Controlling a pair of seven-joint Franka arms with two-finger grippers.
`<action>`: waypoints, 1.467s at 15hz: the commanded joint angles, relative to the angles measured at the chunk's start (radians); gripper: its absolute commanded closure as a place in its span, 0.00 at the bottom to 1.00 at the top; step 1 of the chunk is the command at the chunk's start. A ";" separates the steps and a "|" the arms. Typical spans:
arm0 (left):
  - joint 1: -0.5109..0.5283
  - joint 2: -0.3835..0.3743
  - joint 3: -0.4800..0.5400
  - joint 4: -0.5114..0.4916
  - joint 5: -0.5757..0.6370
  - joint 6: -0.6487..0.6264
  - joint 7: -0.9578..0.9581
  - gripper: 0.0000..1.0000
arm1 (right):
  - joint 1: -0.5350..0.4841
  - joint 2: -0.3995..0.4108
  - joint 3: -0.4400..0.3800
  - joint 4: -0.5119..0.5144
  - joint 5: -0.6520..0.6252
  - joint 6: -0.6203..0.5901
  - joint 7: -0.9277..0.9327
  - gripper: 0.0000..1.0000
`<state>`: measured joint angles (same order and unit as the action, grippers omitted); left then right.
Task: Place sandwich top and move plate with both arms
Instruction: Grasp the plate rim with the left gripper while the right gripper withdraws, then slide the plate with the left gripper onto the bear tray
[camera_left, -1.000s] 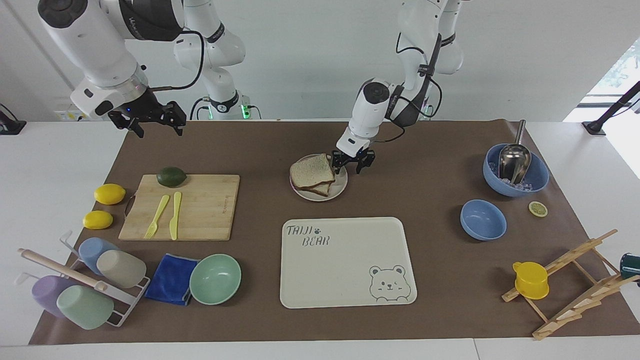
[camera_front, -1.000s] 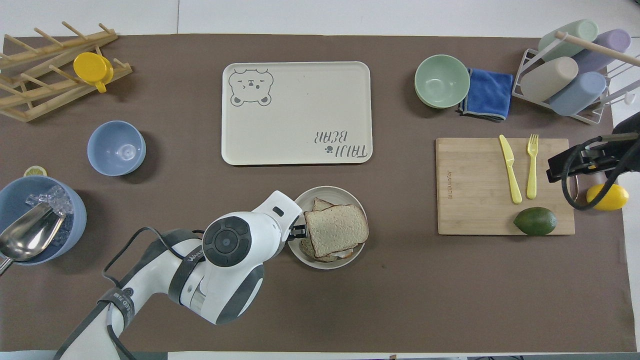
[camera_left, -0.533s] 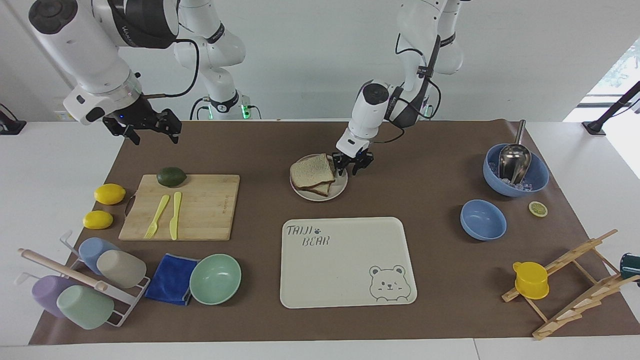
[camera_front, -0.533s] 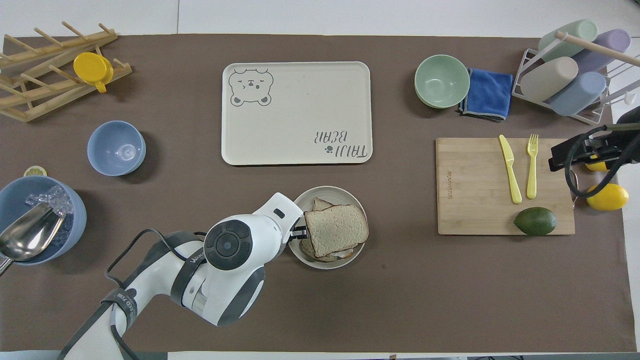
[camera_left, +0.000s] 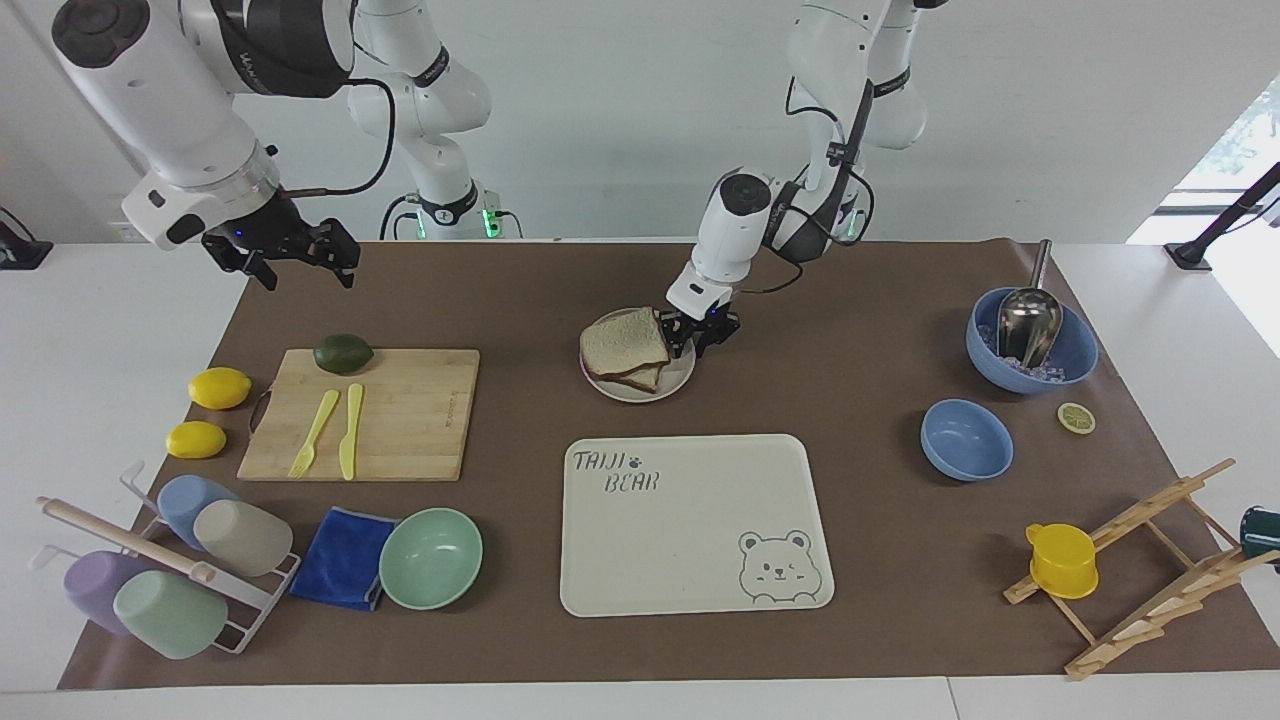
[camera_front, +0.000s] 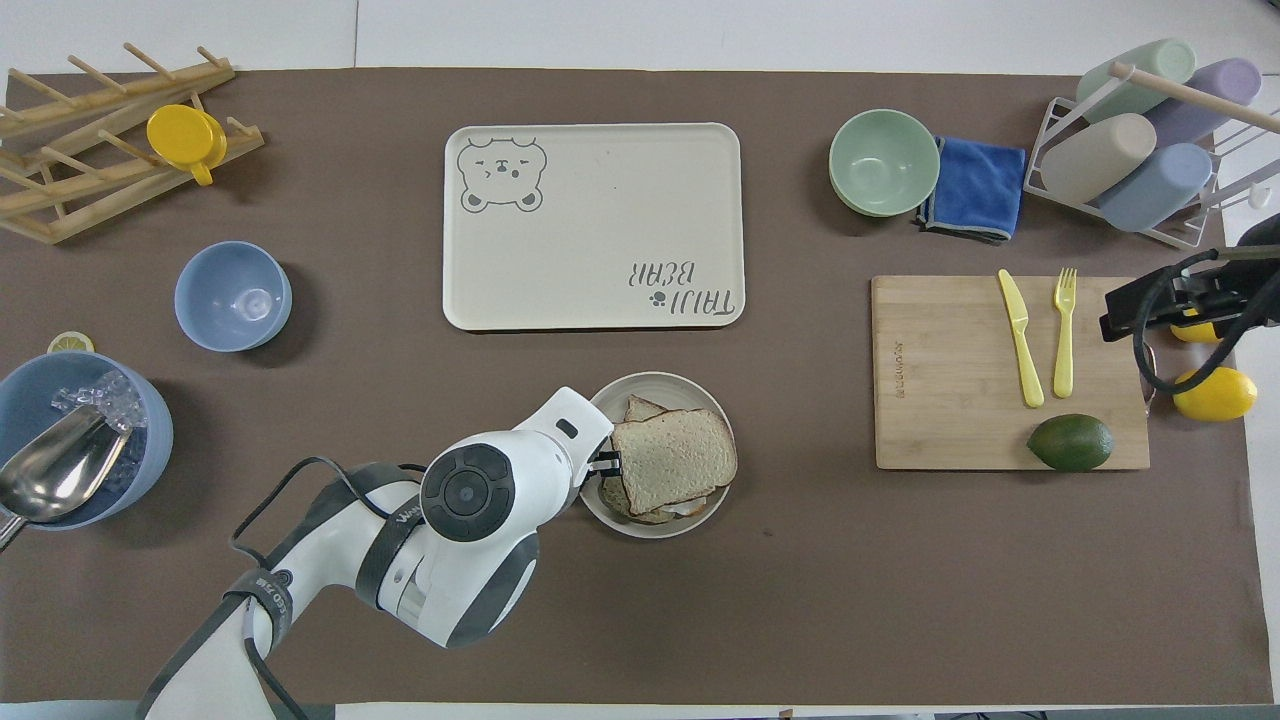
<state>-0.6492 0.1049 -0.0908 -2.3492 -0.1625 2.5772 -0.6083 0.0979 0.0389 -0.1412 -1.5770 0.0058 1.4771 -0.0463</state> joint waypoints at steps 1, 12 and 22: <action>-0.006 0.002 0.009 0.001 -0.009 0.014 0.025 0.65 | -0.033 -0.001 0.006 0.000 0.011 0.009 0.011 0.00; 0.046 0.021 0.011 0.033 -0.009 0.011 0.073 1.00 | -0.033 -0.004 0.005 0.003 -0.012 0.000 0.006 0.00; 0.131 -0.001 0.009 0.243 -0.098 -0.282 0.128 1.00 | -0.029 -0.016 0.009 -0.005 0.005 0.002 0.011 0.00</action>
<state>-0.5335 0.1049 -0.0820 -2.1617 -0.2189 2.3616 -0.5108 0.0742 0.0333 -0.1397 -1.5736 0.0021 1.4770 -0.0453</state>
